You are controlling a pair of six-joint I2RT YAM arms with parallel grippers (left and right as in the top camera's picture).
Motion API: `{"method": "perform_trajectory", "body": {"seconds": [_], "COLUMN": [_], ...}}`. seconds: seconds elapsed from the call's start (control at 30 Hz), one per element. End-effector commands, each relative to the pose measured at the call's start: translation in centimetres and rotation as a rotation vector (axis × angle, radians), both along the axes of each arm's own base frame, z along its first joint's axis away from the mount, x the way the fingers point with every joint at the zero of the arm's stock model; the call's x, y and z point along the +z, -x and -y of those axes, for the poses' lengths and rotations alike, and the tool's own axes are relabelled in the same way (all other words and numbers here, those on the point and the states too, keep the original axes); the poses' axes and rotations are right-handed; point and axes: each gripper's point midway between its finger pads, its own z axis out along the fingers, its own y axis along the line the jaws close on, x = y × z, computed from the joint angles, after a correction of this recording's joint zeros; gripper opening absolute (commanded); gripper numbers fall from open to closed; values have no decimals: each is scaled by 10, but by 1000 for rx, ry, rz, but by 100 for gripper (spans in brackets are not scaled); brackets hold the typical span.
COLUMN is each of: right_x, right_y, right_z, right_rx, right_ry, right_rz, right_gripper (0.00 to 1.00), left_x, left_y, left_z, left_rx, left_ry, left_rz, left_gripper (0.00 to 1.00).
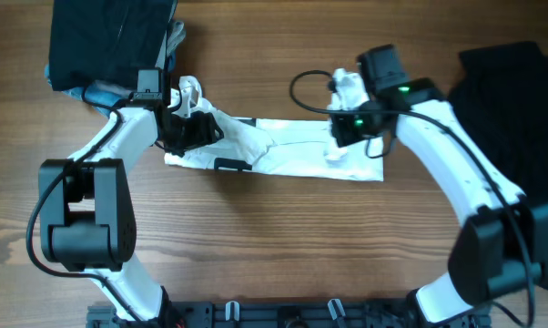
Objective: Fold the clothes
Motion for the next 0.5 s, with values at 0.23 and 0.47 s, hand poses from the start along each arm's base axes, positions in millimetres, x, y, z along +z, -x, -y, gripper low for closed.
{"method": "perform_trajectory", "body": {"seconds": [0.23,0.47], "right_x": [-27,-28], "right_y": [0,-4], "right_z": [-72,-69], "right_rx": [-2,-3], "right_ry": [-64,-65], "right_rz": [-20,-11], "right_gripper": [6,61], "left_x": [-38,-37], "left_y": [25,26], "left_z": [-33,-33], "left_rx": [45,45], "left_ry": [-147,-147], "left_rz": [-123,-124], "left_gripper": [71,72]}}
